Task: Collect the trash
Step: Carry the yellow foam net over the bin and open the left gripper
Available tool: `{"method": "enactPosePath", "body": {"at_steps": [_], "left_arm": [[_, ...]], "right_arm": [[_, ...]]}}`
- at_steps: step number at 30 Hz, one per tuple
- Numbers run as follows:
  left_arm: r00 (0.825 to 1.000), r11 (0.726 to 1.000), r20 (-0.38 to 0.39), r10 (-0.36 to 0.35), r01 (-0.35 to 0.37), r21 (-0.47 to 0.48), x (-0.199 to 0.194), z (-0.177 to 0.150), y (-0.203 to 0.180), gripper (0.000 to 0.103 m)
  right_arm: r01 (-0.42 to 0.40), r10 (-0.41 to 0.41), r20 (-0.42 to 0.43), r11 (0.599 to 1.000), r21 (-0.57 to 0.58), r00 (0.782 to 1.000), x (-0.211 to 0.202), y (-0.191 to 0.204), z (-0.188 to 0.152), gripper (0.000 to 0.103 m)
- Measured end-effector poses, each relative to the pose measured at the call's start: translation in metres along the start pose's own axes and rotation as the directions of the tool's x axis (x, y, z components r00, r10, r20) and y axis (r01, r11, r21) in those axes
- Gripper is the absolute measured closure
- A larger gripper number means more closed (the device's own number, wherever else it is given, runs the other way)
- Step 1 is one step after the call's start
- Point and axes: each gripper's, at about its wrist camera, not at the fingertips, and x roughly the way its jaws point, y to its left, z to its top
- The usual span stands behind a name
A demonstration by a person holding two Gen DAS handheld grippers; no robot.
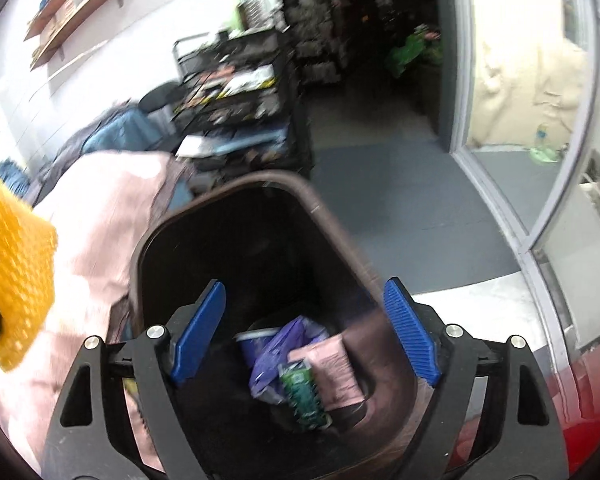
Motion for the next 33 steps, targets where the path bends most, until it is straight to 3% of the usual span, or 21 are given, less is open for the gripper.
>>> {"method": "enactPosePath", "body": {"at_steps": [12, 23, 25, 27, 29, 33], "left_arm": [[0.991, 0.999, -0.123, -0.043, 0.045, 0.011, 0.048, 0.002, -0.017, 0.087], [0.980, 0.998, -0.199, -0.004, 0.015, 0.054, 0.079, -0.003, -0.022, 0.085], [0.977, 0.998, -0.214, 0.002, 0.010, 0.059, 0.082, -0.004, -0.022, 0.077], [0.976, 0.998, -0.219, 0.018, -0.003, 0.065, 0.084, -0.005, -0.022, 0.051], [0.978, 0.997, -0.206, 0.037, -0.023, 0.068, 0.084, -0.006, -0.022, 0.033], [0.981, 0.997, -0.190, 0.045, -0.031, 0.076, 0.082, -0.006, -0.021, 0.016]], "right_arm": [[0.071, -0.080, 0.082, 0.992, 0.108, 0.993, -0.019, -0.040, 0.025, 0.020], [0.072, -0.081, 0.074, 0.991, 0.117, 0.994, -0.020, -0.047, 0.025, 0.017], [0.074, -0.083, 0.075, 0.990, 0.117, 0.994, -0.020, -0.047, 0.025, 0.016], [0.072, -0.081, 0.074, 0.990, 0.119, 0.994, -0.020, -0.047, 0.025, 0.016], [0.071, -0.080, 0.076, 0.990, 0.120, 0.994, -0.020, -0.048, 0.026, 0.015], [0.070, -0.082, 0.091, 0.990, 0.125, 0.993, -0.020, -0.047, 0.024, 0.011]]}}
